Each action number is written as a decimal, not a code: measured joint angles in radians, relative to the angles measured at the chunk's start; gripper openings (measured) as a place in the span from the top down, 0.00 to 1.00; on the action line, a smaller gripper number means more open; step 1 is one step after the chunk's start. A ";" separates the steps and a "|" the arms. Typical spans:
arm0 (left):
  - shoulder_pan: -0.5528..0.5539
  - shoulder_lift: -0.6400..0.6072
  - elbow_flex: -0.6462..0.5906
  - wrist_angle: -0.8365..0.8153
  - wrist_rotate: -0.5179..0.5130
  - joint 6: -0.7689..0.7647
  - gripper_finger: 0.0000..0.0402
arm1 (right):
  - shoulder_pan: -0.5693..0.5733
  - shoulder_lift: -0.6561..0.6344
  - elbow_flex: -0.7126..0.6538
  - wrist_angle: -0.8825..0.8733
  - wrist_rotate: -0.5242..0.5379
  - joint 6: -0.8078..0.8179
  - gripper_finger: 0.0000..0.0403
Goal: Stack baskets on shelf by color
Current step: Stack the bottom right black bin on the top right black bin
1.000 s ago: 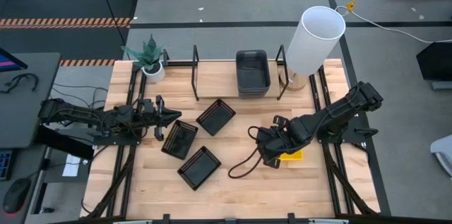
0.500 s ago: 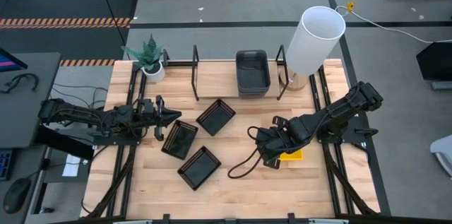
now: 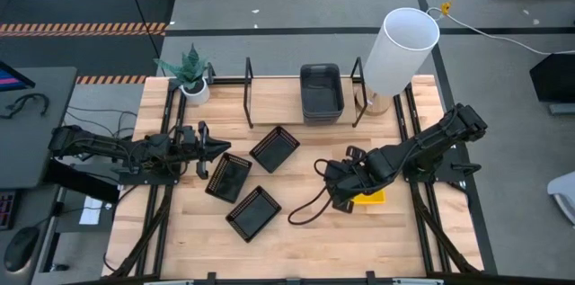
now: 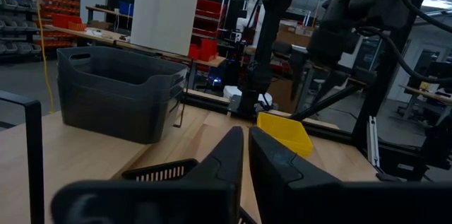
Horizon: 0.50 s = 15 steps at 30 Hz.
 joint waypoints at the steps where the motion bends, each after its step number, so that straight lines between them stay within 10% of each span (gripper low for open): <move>1: 0.000 0.000 0.000 0.000 0.000 0.000 0.92 | 0.000 0.000 0.000 0.000 0.008 -0.001 0.57; 15: 0.000 0.000 0.000 0.000 0.000 0.000 0.93 | -0.001 0.000 0.000 0.007 0.050 -0.003 0.57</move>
